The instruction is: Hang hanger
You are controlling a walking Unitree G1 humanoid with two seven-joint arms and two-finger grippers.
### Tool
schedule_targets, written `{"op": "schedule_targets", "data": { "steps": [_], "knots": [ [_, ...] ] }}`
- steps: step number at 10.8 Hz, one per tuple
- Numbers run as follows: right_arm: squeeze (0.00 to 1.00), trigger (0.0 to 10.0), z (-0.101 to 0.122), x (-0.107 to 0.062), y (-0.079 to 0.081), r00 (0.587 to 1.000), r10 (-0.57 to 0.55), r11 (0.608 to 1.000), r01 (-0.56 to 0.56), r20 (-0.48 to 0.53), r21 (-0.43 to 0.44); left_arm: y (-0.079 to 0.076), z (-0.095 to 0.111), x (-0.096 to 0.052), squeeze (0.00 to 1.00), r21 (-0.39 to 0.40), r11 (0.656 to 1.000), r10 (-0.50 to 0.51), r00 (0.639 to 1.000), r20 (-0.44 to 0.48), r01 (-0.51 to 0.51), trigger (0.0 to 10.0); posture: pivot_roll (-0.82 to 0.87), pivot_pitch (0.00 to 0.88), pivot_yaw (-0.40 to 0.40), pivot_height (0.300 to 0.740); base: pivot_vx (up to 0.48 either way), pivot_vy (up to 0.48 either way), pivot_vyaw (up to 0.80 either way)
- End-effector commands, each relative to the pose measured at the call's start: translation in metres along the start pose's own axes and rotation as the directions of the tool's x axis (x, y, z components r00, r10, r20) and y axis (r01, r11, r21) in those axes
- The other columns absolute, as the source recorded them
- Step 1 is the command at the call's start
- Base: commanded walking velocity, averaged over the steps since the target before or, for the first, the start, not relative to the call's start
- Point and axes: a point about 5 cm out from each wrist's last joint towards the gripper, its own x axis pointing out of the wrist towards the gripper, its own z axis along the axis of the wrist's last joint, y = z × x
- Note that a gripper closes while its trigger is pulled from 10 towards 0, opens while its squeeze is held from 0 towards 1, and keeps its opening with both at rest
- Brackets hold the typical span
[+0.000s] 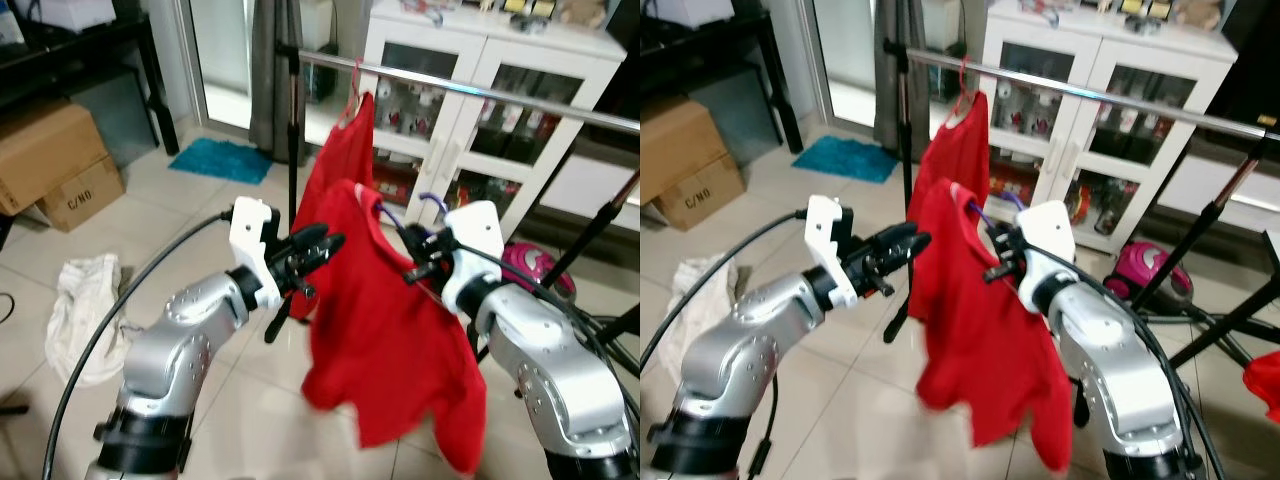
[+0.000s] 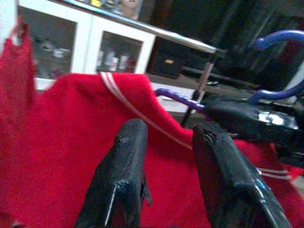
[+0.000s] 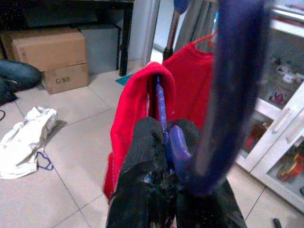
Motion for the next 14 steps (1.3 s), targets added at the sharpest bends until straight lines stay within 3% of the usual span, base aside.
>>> {"op": "schedule_targets", "data": {
  "steps": [1, 3, 5, 6, 7, 8, 12, 14],
  "knots": [
    [0.00, 0.0, 0.016, -0.002, -0.001, 0.997, -0.004, 0.998, 0.009, 0.080, -0.065, -0.001, 0.005, 0.006, 1.00, -0.007, 0.999, -0.035, 0.999, 0.008, 0.035, 10.0, 0.07, 0.000, -0.041, 0.740, 0.000, 0.000, 0.00],
    [0.00, 0.0, 0.022, -0.001, 0.005, 0.993, 0.028, 0.994, -0.015, 0.110, -0.112, 0.003, 0.007, 0.014, 1.00, -0.023, 0.997, -0.076, 0.997, 0.010, 0.076, 10.0, 0.07, 0.000, -0.040, 0.740, 0.000, 0.000, 0.00],
    [0.00, 0.0, 0.022, -0.001, 0.008, 0.992, 0.051, 0.989, -0.035, 0.113, -0.142, 0.005, 0.011, 0.021, 0.00, -0.018, 0.994, -0.106, 0.994, 0.010, 0.106, 10.0, 0.07, 0.000, -0.038, 0.740, 0.000, 0.000, 0.00],
    [0.00, 0.0, 0.024, 0.000, 0.010, 0.991, 0.063, 0.987, -0.044, 0.119, -0.152, 0.011, 0.010, 0.025, 0.00, -0.005, 0.997, -0.072, 0.997, -0.008, 0.072, 10.0, 0.07, 0.000, -0.037, 0.740, 0.000, 0.000, 0.00],
    [0.00, 0.0, 0.026, 0.000, 0.012, 0.989, 0.077, 0.985, -0.055, 0.129, -0.164, 0.019, 0.009, 0.028, 0.00, 0.003, 0.999, -0.044, 0.999, -0.013, 0.044, 3.3, 0.07, 0.000, -0.037, 0.740, 0.000, 0.000, 0.00],
    [0.00, 0.0, 0.027, 0.000, 0.014, 0.987, 0.088, 0.981, -0.063, 0.134, -0.185, 0.025, 0.011, 0.033, 0.00, -0.005, 0.999, -0.035, 0.999, -0.004, 0.035, 0.0, 0.06, 0.000, -0.032, 0.740, 0.000, 0.000, 0.00],
    [0.00, 0.0, 0.029, -0.001, 0.017, 0.985, 0.099, 0.977, -0.070, 0.140, -0.200, 0.027, 0.009, 0.042, 0.00, -0.058, 0.994, -0.086, 0.996, 0.032, 0.088, 0.0, 0.06, 0.000, -0.025, 0.740, 0.000, 0.000, 0.00],
    [0.00, 0.0, 0.029, 0.000, 0.019, 0.984, 0.111, 0.975, -0.082, 0.137, -0.205, 0.024, 0.006, 0.045, 0.00, -0.049, 0.990, -0.130, 0.992, -0.002, 0.130, 0.0, 0.06, 0.000, -0.024, 0.740, 0.000, 0.000, 0.00]
  ]
}}
